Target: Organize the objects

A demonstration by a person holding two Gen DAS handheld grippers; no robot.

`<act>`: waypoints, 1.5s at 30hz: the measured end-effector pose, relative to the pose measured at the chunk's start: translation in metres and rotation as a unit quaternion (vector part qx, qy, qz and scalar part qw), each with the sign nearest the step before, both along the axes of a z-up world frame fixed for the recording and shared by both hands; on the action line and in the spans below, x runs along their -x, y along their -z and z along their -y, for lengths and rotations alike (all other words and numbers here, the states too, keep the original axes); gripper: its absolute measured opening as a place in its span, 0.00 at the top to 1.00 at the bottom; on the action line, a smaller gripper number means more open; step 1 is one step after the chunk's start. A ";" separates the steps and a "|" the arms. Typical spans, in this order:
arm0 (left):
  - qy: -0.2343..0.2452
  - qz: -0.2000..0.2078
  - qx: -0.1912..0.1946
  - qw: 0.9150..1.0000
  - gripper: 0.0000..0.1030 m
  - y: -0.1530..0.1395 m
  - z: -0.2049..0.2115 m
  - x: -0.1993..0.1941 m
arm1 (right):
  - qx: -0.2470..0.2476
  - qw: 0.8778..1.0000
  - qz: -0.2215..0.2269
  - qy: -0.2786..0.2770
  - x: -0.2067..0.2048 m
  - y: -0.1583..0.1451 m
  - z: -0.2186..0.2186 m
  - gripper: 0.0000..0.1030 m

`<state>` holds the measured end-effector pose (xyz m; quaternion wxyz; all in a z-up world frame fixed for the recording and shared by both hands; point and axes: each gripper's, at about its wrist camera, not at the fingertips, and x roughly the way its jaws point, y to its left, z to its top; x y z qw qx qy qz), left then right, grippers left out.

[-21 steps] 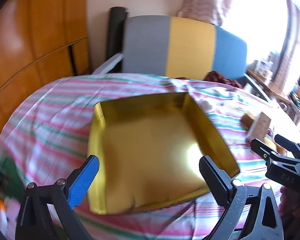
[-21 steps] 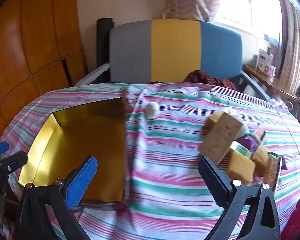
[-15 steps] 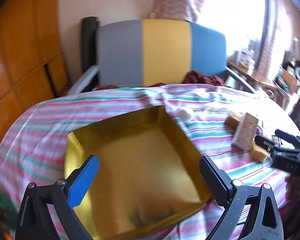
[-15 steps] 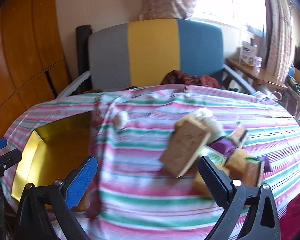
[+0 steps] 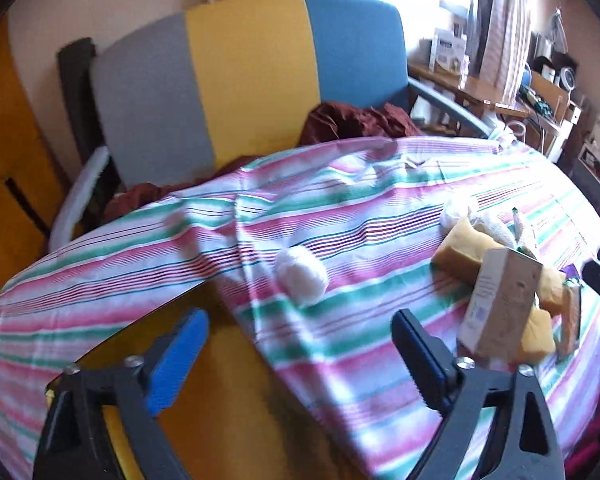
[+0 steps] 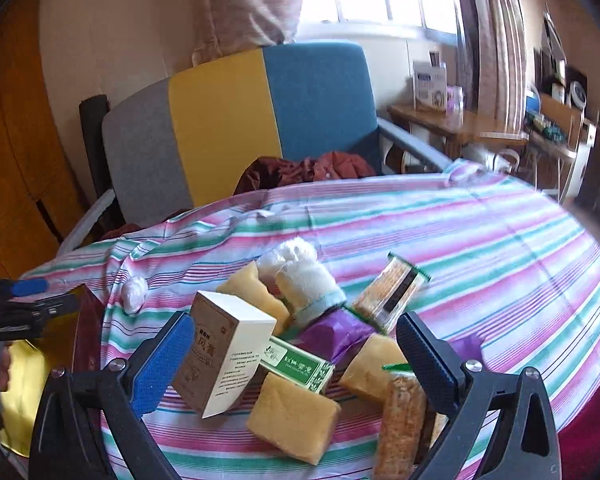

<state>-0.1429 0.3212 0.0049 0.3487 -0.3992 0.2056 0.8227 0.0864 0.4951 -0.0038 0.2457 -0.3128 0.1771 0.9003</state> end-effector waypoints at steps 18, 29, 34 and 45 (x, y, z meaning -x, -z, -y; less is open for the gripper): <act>-0.027 0.068 0.055 0.996 0.64 0.068 -0.065 0.064 | 0.084 0.996 -0.002 0.000 0.000 0.013 -0.021 0.01; -0.005 0.043 -0.040 0.998 0.64 0.004 0.007 -0.016 | 0.106 0.993 0.018 -0.043 0.014 0.024 -0.007 0.08; -0.022 0.035 -0.073 0.996 0.64 -0.010 0.054 -0.041 | 0.118 0.991 0.031 -0.054 0.021 0.027 0.004 0.08; -0.074 0.036 -0.115 0.990 0.64 -0.020 0.145 -0.065 | 0.110 0.991 0.072 0.036 0.059 0.042 0.041 0.07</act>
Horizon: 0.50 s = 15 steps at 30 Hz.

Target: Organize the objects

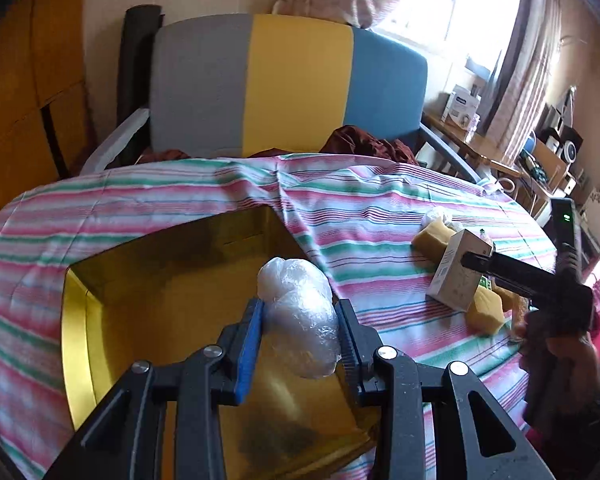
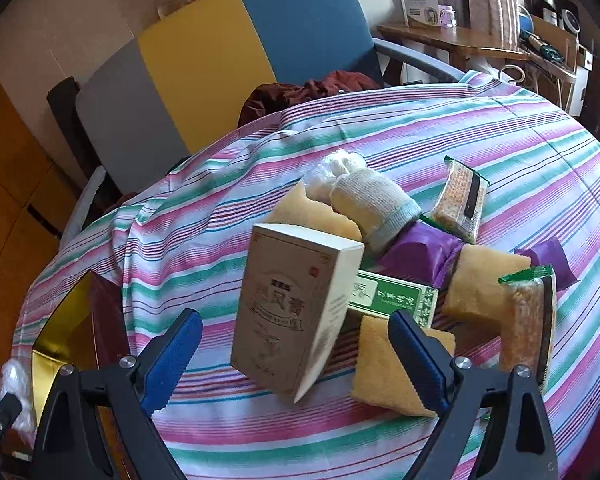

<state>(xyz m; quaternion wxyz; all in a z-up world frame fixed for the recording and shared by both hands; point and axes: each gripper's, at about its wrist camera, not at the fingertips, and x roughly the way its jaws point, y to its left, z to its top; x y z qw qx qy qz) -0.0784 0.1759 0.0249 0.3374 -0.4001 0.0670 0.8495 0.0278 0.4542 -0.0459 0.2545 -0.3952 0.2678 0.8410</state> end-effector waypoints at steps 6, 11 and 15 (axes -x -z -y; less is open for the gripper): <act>-0.029 0.019 -0.020 0.999 0.64 0.005 0.048 -0.005 | -0.075 0.994 0.065 0.055 0.034 0.009 0.006 0.07; -0.057 0.028 -0.032 0.997 0.64 0.011 0.083 -0.007 | -0.084 0.990 0.100 0.050 0.044 0.021 -0.004 0.47; -0.084 0.036 -0.039 0.995 0.64 0.018 0.109 -0.007 | -0.069 0.993 0.096 0.025 0.033 0.017 -0.008 0.49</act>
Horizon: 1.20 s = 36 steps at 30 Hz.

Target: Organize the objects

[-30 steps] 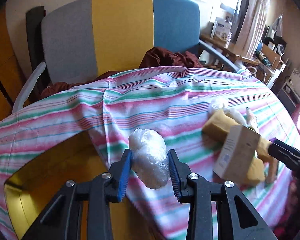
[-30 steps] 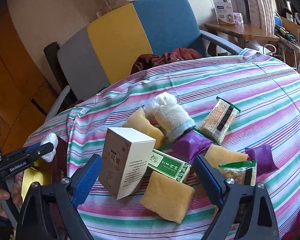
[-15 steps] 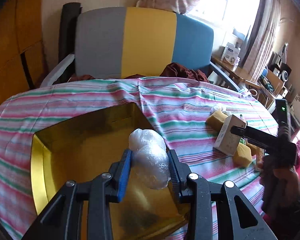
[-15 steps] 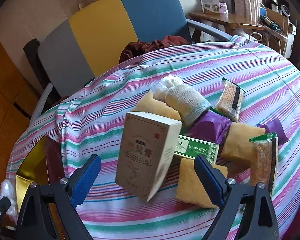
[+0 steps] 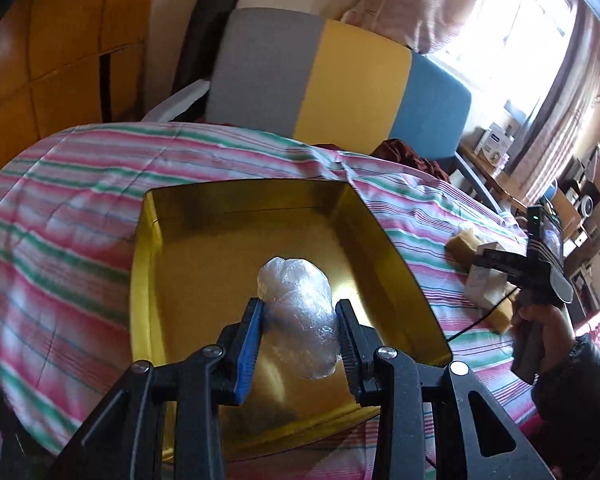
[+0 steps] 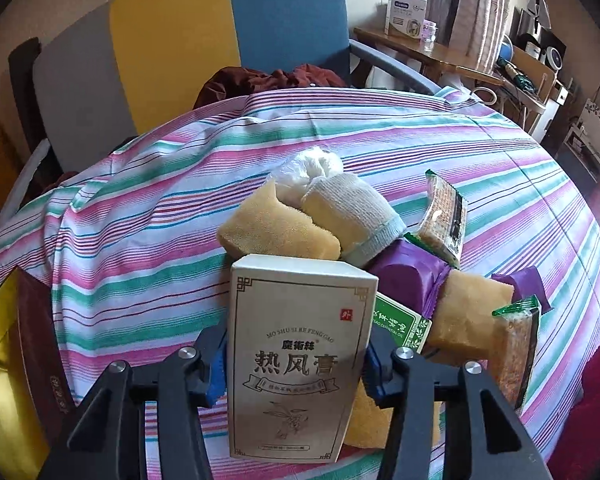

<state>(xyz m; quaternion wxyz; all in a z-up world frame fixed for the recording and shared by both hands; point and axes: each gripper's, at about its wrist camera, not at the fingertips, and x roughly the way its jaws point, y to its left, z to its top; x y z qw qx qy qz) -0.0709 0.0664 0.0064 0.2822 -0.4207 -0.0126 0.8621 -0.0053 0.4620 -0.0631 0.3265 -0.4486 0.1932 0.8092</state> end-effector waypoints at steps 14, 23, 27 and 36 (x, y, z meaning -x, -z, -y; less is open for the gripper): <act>-0.054 0.044 -0.003 0.998 0.64 0.018 0.037 0.045 | 0.034 0.986 -0.073 -0.143 -0.046 -0.034 0.057 0.49; -0.053 0.009 0.084 0.995 0.63 0.030 0.002 0.117 | 0.026 0.979 -0.086 -0.182 -0.053 -0.045 0.078 0.49; -0.056 -0.001 0.129 0.990 0.63 0.045 -0.008 0.145 | 0.031 0.979 -0.082 -0.185 -0.053 -0.042 0.077 0.49; -0.071 0.014 0.164 0.984 0.60 0.071 -0.015 0.180 | 0.043 0.980 -0.066 -0.184 -0.050 -0.028 0.070 0.49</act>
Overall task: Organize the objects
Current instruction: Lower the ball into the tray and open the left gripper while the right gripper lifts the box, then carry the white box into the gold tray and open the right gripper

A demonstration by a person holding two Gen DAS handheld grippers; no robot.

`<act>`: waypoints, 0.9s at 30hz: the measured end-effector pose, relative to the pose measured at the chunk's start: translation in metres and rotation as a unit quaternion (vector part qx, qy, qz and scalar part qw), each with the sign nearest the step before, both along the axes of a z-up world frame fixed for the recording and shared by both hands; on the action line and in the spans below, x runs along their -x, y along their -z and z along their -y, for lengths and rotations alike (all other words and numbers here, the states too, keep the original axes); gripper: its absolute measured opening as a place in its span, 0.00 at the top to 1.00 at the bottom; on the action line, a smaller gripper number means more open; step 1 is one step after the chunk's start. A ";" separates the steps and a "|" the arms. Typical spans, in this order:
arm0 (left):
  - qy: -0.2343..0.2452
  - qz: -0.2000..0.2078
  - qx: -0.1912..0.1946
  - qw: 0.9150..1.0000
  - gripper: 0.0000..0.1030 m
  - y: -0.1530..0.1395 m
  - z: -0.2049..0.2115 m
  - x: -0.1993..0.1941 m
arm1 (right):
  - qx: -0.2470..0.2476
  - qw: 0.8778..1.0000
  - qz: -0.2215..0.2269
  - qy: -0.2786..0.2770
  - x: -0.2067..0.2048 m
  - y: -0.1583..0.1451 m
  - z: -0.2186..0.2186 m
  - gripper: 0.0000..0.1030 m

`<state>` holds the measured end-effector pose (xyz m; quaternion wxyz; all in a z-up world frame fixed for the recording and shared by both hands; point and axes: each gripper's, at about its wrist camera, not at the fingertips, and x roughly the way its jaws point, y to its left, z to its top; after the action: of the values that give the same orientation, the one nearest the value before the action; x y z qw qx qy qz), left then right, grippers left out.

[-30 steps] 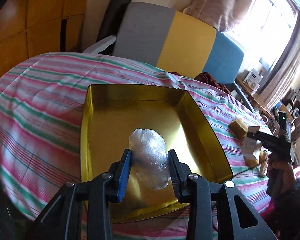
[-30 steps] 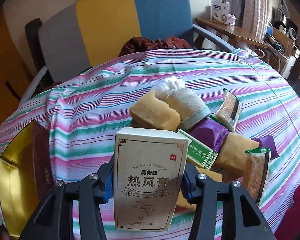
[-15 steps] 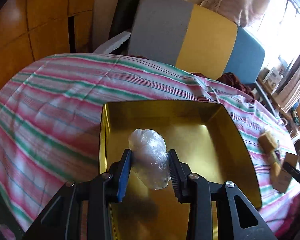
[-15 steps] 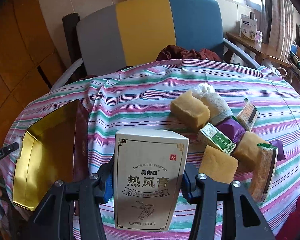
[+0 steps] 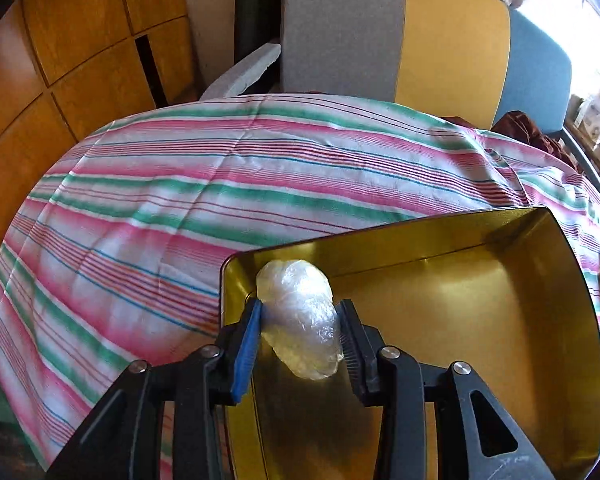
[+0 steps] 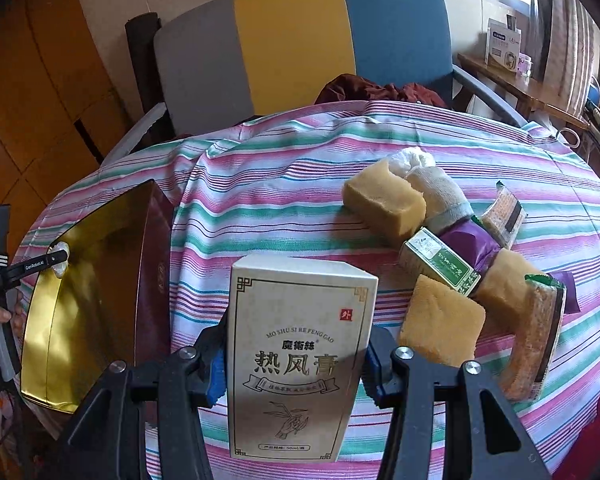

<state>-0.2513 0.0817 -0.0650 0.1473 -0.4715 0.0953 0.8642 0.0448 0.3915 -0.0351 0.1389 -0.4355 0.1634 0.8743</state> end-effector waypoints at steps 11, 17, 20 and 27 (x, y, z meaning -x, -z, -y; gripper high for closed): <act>-0.007 -0.056 -0.038 0.998 0.48 -0.040 0.017 -0.031 | -0.007 1.000 -0.007 -0.017 0.005 -0.009 0.012 0.49; -0.049 -0.063 -0.081 0.994 0.41 -0.057 0.067 -0.084 | -0.009 0.998 -0.024 -0.049 0.010 -0.026 0.035 0.49; -0.056 -0.060 -0.088 0.993 0.41 -0.055 0.087 -0.113 | -0.012 0.997 -0.033 -0.073 0.015 -0.037 0.052 0.49; -0.078 -0.047 -0.097 0.991 0.41 -0.042 0.116 -0.164 | 0.018 0.985 -0.031 -0.170 0.041 -0.047 0.114 0.49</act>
<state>-0.0875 -0.0339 -0.0227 0.1200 -0.4202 -0.0197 0.8992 0.0043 0.2772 0.0123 -0.0248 -0.4325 0.1064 0.8950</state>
